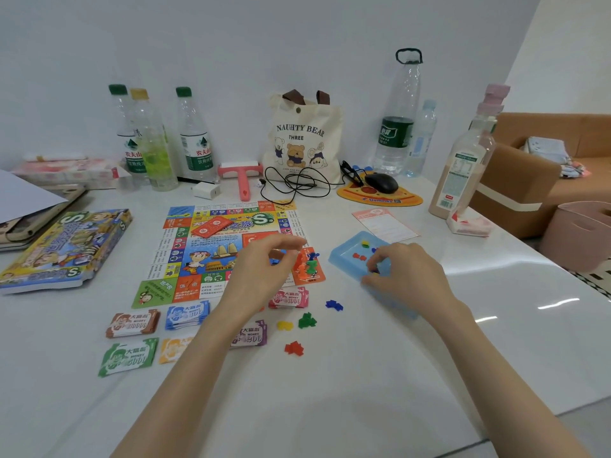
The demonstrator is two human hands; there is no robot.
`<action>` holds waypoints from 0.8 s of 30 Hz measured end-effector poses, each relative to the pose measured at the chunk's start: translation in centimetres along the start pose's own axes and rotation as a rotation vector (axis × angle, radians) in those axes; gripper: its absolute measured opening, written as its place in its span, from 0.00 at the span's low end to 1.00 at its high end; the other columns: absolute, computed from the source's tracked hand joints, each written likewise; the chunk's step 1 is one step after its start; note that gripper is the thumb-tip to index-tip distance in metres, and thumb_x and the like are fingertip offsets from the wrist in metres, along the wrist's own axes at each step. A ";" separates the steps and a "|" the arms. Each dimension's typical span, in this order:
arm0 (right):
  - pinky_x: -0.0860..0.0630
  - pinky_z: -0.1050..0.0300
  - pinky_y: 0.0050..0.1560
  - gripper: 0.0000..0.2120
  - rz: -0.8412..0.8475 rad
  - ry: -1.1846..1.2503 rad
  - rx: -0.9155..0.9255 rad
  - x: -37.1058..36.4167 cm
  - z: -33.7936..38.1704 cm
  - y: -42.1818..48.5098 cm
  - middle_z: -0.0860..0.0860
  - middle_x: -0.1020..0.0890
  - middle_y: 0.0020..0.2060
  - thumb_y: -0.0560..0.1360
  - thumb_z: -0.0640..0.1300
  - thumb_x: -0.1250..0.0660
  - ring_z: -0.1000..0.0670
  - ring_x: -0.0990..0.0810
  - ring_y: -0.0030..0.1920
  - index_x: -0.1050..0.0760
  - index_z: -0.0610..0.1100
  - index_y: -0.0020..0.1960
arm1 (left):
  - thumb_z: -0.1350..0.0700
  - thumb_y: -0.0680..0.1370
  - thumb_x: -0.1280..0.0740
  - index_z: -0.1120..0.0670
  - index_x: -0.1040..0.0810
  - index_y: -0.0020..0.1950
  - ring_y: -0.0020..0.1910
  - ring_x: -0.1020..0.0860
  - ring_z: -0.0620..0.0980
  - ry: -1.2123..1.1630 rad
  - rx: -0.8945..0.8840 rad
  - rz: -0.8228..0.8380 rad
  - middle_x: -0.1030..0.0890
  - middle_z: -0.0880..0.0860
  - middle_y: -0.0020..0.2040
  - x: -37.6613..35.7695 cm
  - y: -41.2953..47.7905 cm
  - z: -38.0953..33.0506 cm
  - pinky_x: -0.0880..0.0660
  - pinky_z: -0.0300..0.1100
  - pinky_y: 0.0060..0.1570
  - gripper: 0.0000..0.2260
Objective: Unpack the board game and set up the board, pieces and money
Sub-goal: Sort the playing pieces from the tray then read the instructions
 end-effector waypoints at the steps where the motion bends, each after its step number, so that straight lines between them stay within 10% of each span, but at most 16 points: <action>1: 0.33 0.57 0.42 0.11 -0.050 0.021 0.005 0.3 0.0 0.3 0.54 0.21 0.54 0.73 0.55 0.31 0.51 0.29 0.53 0.22 0.54 0.54 | 0.58 0.79 0.35 0.46 0.19 0.55 0.49 0.22 0.37 0.002 0.000 -0.003 0.19 0.40 0.51 0.0 0.0 0.0 0.31 0.20 0.41 0.10; 6: 0.28 0.52 0.50 0.15 -0.143 0.064 -0.114 0.4 -1.8 4.1 0.48 0.22 0.60 0.78 0.50 0.35 0.47 0.28 0.62 0.23 0.47 0.63 | 0.59 0.79 0.35 0.47 0.19 0.56 0.47 0.23 0.36 -0.015 0.002 -0.009 0.21 0.39 0.50 -0.2 0.2 -0.5 0.31 0.20 0.40 0.10; 13: 0.21 0.50 0.46 0.08 -0.032 0.031 -0.231 -1.9 -3.9 7.5 0.45 0.18 0.46 0.76 0.41 0.35 0.46 0.21 0.47 0.20 0.41 0.51 | 0.59 0.79 0.36 0.44 0.20 0.55 0.47 0.24 0.34 -0.017 -0.009 0.023 0.20 0.39 0.49 -0.8 0.8 -1.6 0.31 0.20 0.39 0.11; 24: 0.26 0.51 0.43 0.07 -0.042 -0.069 -0.106 -0.7 -3.0 8.4 0.45 0.20 0.49 0.80 0.42 0.42 0.44 0.22 0.47 0.28 0.45 0.56 | 0.59 0.80 0.37 0.46 0.20 0.58 0.46 0.25 0.35 0.014 -0.005 0.056 0.20 0.41 0.51 -1.9 2.0 -2.7 0.30 0.26 0.41 0.11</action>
Point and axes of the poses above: each hand's wrist, its own y-axis towards the middle knuckle, its own x-axis out of the back of the hand, z = x × y, the point moved 6 cm from there along y, towards the middle knuckle
